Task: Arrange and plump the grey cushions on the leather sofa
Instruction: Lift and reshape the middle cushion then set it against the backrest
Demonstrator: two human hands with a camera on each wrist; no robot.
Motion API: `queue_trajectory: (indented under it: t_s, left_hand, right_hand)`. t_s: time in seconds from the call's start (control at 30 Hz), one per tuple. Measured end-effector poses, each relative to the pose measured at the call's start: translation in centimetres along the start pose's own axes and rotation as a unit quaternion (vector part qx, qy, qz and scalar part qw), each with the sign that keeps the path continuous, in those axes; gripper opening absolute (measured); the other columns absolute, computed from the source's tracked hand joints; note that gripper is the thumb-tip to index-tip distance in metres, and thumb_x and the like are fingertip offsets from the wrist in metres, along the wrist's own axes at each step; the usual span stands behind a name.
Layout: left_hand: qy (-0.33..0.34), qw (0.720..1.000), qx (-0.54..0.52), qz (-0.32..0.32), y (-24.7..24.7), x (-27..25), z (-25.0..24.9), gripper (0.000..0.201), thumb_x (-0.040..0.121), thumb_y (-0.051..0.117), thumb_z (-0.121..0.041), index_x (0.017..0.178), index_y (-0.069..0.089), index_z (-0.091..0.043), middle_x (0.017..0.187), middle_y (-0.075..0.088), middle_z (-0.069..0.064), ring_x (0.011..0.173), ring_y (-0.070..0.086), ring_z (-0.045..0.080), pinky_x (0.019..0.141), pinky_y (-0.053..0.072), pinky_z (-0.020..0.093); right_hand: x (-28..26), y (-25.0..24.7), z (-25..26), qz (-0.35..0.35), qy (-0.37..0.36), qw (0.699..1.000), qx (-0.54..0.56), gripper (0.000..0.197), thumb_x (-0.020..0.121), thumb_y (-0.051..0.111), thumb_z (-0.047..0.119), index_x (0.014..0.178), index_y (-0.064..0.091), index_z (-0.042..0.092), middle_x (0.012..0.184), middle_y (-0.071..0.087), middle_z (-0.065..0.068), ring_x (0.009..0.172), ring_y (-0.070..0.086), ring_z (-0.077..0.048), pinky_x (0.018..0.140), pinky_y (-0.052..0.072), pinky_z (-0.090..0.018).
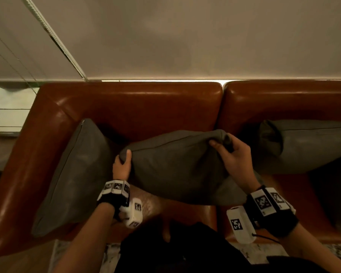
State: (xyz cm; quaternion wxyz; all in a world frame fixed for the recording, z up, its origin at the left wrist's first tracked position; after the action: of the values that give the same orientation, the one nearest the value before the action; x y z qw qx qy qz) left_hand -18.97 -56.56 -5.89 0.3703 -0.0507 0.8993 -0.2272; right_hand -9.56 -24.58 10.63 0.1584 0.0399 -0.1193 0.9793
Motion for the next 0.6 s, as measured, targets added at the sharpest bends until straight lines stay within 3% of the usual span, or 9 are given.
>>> queue_trajectory:
  t_s: [0.07, 0.13, 0.2, 0.27, 0.33, 0.4, 0.47, 0.53, 0.6]
  left_hand:
    - [-0.020, 0.999, -0.034, -0.006, -0.8, 0.7, -1.2, 0.079, 0.079, 0.053, -0.064, 0.132, 0.049, -0.004, 0.135, 0.052, 0.019, 0.122, 0.050, 0.037, 0.106, 0.039, 0.047]
    - [0.002, 0.999, -0.041, 0.010, -1.5, 0.5, -2.7, 0.055, 0.085, 0.059, -0.048, 0.111, 0.064, 0.001, 0.117, 0.063, 0.022, 0.112, 0.057, 0.037, 0.099, 0.044, 0.042]
    - [0.052, 0.996, -0.053, 0.042, -1.5, -1.0, -4.4, 0.029, 0.088, 0.061, -0.031, 0.090, 0.068, -0.003, 0.102, 0.066, 0.020, 0.109, 0.060, 0.036, 0.091, 0.046, 0.037]
    - [0.089, 0.987, -0.112, 0.076, -1.2, -3.6, -6.1, 0.023, 0.089, 0.059, -0.023, 0.092, 0.066, -0.002, 0.097, 0.066, 0.017, 0.105, 0.062, 0.033, 0.085, 0.048, 0.032]
    - [0.108, 0.965, -0.210, 0.115, 0.2, -6.4, -7.7, 0.023, 0.089, 0.059, -0.020, 0.100, 0.064, -0.001, 0.096, 0.067, 0.013, 0.096, 0.064, 0.026, 0.081, 0.050, 0.028]
    - [0.153, 0.946, -0.250, 0.138, 2.5, -9.7, -9.8, 0.017, 0.085, 0.064, -0.022, 0.093, 0.062, -0.008, 0.089, 0.065, 0.010, 0.085, 0.062, 0.020, 0.080, 0.048, 0.029]
    - [0.231, 0.945, -0.174, 0.150, 6.0, -12.9, -11.5, 0.013, 0.083, 0.068, -0.019, 0.086, 0.056, -0.015, 0.080, 0.060, 0.005, 0.074, 0.057, 0.011, 0.074, 0.046, 0.021]
    - [0.303, 0.936, -0.054, 0.169, 10.4, -15.6, -11.6, 0.016, 0.084, 0.065, -0.013, 0.089, 0.050, -0.016, 0.081, 0.059, 0.001, 0.068, 0.054, 0.001, 0.065, 0.042, 0.007]
    - [0.324, 0.920, 0.040, 0.218, 14.2, -17.2, -10.4, 0.017, 0.085, 0.062, -0.011, 0.099, 0.053, -0.010, 0.092, 0.064, 0.005, 0.080, 0.062, 0.010, 0.071, 0.046, 0.010]
  right_hand:
    - [0.1, -0.9, 0.1, -0.021, 0.024, 0.999, 0.029, 0.015, 0.087, 0.061, 0.013, 0.095, 0.066, 0.025, 0.090, 0.070, 0.016, 0.089, 0.066, -0.003, 0.076, 0.051, -0.015]
    - [0.4, -2.5, -0.5, -0.049, 0.048, 0.997, 0.045, 0.016, 0.089, 0.060, 0.012, 0.096, 0.065, 0.026, 0.090, 0.071, 0.016, 0.090, 0.066, -0.001, 0.077, 0.051, -0.014]
    - [0.5, -4.7, -1.8, -0.083, 0.078, 0.993, 0.038, 0.015, 0.090, 0.058, 0.015, 0.098, 0.064, 0.026, 0.094, 0.070, 0.010, 0.093, 0.065, -0.002, 0.081, 0.052, -0.017]
    - [0.5, -6.8, -4.0, -0.111, 0.124, 0.986, 0.020, 0.013, 0.092, 0.056, 0.021, 0.103, 0.062, 0.023, 0.103, 0.067, 0.005, 0.097, 0.064, -0.003, 0.084, 0.051, -0.021]
    - [0.6, -9.0, -6.9, -0.145, 0.197, 0.969, -0.043, 0.028, 0.093, 0.054, 0.025, 0.119, 0.057, 0.014, 0.118, 0.063, -0.007, 0.112, 0.060, -0.017, 0.094, 0.048, -0.032]
    - [0.7, -9.7, -8.5, -0.147, 0.276, 0.939, -0.144, 0.047, 0.093, 0.055, 0.028, 0.135, 0.044, 0.010, 0.135, 0.050, -0.014, 0.124, 0.050, -0.029, 0.102, 0.042, -0.040]
    - [0.9, -7.7, -8.0, -0.071, 0.263, 0.948, -0.162, 0.051, 0.090, 0.056, 0.040, 0.134, 0.046, 0.018, 0.134, 0.051, -0.010, 0.122, 0.051, -0.025, 0.102, 0.044, -0.042]
    - [0.6, -3.2, -5.7, 0.066, 0.245, 0.963, -0.090, 0.054, 0.081, 0.051, 0.062, 0.117, 0.059, 0.023, 0.115, 0.063, -0.001, 0.106, 0.060, -0.015, 0.090, 0.052, -0.035]
    - [-0.1, 0.7, -4.8, 0.138, 0.283, 0.946, -0.073, 0.058, 0.076, 0.051, 0.069, 0.105, 0.062, 0.020, 0.099, 0.066, 0.001, 0.092, 0.064, -0.013, 0.075, 0.054, -0.028]
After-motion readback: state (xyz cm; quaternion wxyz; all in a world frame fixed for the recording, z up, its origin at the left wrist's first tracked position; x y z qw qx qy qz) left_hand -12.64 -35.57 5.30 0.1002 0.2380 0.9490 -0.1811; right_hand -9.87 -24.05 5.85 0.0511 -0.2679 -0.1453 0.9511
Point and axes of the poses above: each hand's wrist, its own x-axis towards the middle knuckle, its own y-axis out of the palm, z = x × y, the point moved 3 cm from there along x, towards the middle knuckle
